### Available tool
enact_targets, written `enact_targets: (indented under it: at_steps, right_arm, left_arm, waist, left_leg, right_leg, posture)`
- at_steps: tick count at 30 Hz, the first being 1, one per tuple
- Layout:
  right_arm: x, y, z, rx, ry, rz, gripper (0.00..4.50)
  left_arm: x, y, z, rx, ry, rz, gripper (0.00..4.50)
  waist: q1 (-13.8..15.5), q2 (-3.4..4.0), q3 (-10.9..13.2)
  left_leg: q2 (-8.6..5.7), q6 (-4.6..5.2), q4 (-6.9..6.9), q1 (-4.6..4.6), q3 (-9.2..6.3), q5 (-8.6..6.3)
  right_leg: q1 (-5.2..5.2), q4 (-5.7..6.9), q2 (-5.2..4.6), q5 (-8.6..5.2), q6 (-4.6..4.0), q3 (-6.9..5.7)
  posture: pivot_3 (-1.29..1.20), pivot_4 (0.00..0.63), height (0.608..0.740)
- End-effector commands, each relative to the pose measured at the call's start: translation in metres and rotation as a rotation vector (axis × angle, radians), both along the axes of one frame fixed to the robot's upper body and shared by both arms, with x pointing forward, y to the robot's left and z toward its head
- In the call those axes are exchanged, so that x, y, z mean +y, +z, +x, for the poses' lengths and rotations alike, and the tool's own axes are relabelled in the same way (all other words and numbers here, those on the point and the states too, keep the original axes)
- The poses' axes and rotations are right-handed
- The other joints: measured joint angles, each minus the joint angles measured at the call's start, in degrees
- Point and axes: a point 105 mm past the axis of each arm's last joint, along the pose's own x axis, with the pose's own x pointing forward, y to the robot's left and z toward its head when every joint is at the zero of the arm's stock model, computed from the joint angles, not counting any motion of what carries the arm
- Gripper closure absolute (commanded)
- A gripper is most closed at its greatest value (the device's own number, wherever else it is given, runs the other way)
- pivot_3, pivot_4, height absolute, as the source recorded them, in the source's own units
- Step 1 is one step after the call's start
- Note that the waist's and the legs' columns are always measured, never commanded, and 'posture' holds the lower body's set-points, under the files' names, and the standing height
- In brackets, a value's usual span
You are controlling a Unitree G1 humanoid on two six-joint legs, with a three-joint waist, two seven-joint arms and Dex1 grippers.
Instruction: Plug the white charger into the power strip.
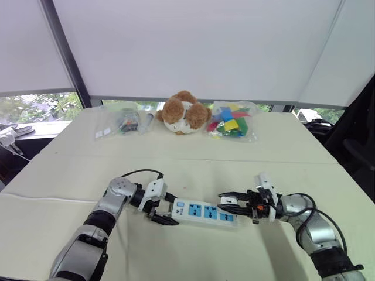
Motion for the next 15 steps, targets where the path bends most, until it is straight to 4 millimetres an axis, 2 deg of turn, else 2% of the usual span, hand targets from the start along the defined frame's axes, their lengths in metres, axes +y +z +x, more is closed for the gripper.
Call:
enact_targets:
  at_steps: [1,9,15]
  right_arm:
    - [-0.004,-0.020,-0.002,0.088,0.005,-0.079,3.67]
    - [-0.009,-0.054,0.000,0.186,-0.030,-0.106,3.67]
    - [-0.010,-0.060,0.001,0.205,-0.056,-0.097,3.67]
  left_arm:
    - [0.009,-0.012,0.005,-0.009,0.062,0.078,1.51]
    - [0.009,-0.013,0.003,0.006,0.063,0.069,1.51]
    - [0.012,-0.013,0.003,0.006,0.075,0.072,1.51]
  waist:
    - [0.0,0.00,0.0]
    - [-0.2,-0.23,-0.1]
    - [-0.3,-0.51,-0.4]
  left_leg:
    - [0.00,0.00,0.00,0.00,0.00,0.00]
    - [0.04,0.00,-0.01,0.33,-0.01,0.00]
    - [0.09,-0.01,-0.02,0.40,-0.06,0.00]
  right_leg:
    - [0.00,0.00,0.00,0.00,0.00,0.00]
    - [0.08,0.00,0.02,0.00,-0.01,0.00]
    - [0.10,0.01,0.07,0.00,-0.02,0.00]
  posture:
    - [0.00,0.150,0.739]
    - [0.00,0.150,0.739]
    - [0.00,0.150,0.739]
